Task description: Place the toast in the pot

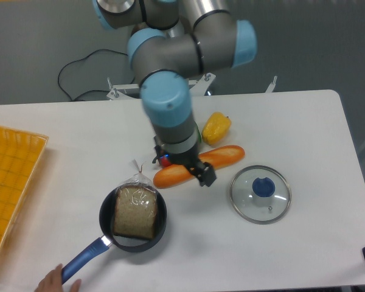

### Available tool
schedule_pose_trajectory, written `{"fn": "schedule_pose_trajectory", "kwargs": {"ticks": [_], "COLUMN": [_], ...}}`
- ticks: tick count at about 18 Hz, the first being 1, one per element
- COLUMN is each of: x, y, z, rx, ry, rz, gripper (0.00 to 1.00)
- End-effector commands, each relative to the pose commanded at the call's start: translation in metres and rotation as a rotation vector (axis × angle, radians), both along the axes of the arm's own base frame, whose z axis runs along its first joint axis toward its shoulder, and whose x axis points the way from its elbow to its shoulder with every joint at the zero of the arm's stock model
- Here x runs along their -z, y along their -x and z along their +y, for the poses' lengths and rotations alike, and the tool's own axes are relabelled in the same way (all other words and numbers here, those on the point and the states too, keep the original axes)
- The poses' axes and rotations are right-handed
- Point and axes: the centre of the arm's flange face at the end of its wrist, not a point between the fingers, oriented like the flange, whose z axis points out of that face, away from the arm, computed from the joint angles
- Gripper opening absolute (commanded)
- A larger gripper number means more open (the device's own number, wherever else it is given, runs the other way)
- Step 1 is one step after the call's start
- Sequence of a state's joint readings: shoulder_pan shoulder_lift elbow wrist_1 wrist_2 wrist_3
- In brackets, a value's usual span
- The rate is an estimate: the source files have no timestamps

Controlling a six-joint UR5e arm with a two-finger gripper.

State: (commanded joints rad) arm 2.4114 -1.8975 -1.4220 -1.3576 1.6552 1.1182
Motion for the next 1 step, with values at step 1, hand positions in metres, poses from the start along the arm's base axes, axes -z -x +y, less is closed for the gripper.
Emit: {"fn": "schedule_pose_trajectory", "kwargs": {"ticks": [1], "x": [-0.0003], "y": [0.0001], "z": [-0.0012], "rx": [0.009], "ry": [0.004], "rz": [-0.004], "gripper": [1.0]}}
